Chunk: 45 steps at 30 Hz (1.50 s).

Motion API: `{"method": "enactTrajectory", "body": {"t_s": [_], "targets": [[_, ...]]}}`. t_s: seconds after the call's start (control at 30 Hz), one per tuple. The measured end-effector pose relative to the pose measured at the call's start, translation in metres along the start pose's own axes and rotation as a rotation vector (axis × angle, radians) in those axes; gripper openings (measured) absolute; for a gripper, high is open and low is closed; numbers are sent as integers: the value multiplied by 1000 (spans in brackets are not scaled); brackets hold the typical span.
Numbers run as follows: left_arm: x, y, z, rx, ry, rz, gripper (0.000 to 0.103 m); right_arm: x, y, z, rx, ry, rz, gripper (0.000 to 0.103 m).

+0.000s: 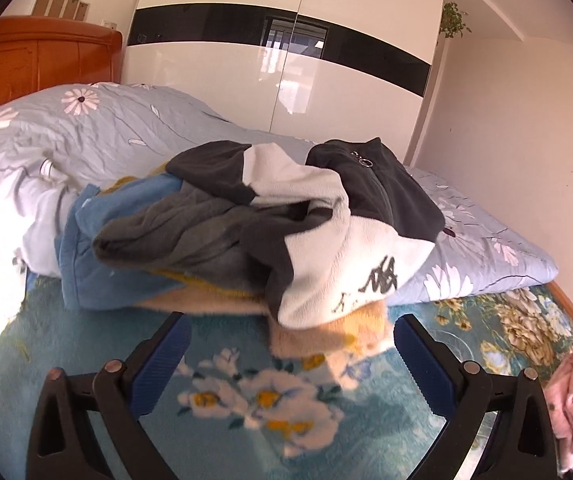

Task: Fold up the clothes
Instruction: 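Grasp the black-and-white Kappa jacket with the left gripper and lift it, then grasp a jacket sleeve with the right gripper while the left gripper holds the jacket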

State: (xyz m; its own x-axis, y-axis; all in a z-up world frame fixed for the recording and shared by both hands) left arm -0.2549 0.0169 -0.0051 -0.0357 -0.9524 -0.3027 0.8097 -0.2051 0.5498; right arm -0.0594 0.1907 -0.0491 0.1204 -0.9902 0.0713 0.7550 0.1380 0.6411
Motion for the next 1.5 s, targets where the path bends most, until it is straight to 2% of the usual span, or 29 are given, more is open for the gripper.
{"method": "enactTrajectory", "body": {"t_s": [0.17, 0.23, 0.37, 0.43, 0.47, 0.5, 0.53, 0.6, 0.67, 0.77, 0.83, 0.9, 1.0, 1.07, 1.13, 1.2, 1.37, 1.5], "targets": [[-15, -39, 36, -9, -107, 54, 98, -23, 4, -8, 9, -18, -44, 103], [-21, -53, 39, 40, -132, 55, 88, -34, 3, -13, 20, -51, -53, 103], [-27, -83, 30, 138, -182, 83, 81, -46, 3, -21, 31, -102, -54, 103], [-26, -94, 24, 163, -190, 102, 61, -48, 4, -24, 32, -104, -56, 103], [-28, -93, 22, 162, -183, 92, 54, -48, 4, -25, 33, -103, -54, 103], [-30, -92, 21, 160, -176, 83, 40, -50, 4, -27, 35, -101, -56, 103], [-33, -90, 20, 158, -169, 73, 32, -51, 4, -28, 37, -99, -58, 103], [-41, -83, 21, 146, -170, 54, 26, -54, 5, -31, 41, -104, -60, 103], [-49, -73, 24, 149, -147, -2, 23, -58, 6, -33, 44, -118, -60, 103], [-64, -43, 45, 118, -78, -128, 19, -60, 9, -34, 41, -125, -60, 103], [-78, -14, 62, 71, -55, -214, 14, -60, 11, -35, 43, -122, -62, 103], [-90, 19, 77, 27, -38, -293, 14, -60, 14, -34, 38, -126, -62, 103], [-108, 71, 86, -26, -42, -419, 14, -58, 20, -33, 28, -129, -61, 103], [-114, 109, 85, -76, -80, -475, 14, -56, 25, -32, 20, -122, -65, 103], [-109, 138, 81, -92, -78, -531, 14, -56, 31, -32, 12, -121, -69, 103], [-99, 157, 69, -79, -73, -552, 14, -57, 35, -33, 8, -133, -73, 103], [-51, 183, 18, 41, -8, -512, 14, -55, 46, -36, 5, -146, -73, 103], [-12, 220, -19, 57, 58, -515, 14, -48, 48, -39, 15, -129, -77, 103]]}}
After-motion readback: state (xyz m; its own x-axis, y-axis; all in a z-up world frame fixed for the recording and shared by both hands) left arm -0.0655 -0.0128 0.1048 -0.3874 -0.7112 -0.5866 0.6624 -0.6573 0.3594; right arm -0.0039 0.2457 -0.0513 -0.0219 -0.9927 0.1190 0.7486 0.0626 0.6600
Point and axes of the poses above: each gripper's, at about its wrist camera, not at the fingertips, and y roughly against the way its jaws point, x to its left, z to its top, the point moved 8 cm from there along -y, roughly the way its jaws point, and after that the axes turned 9 degrees about y, right-handed, at the moved point
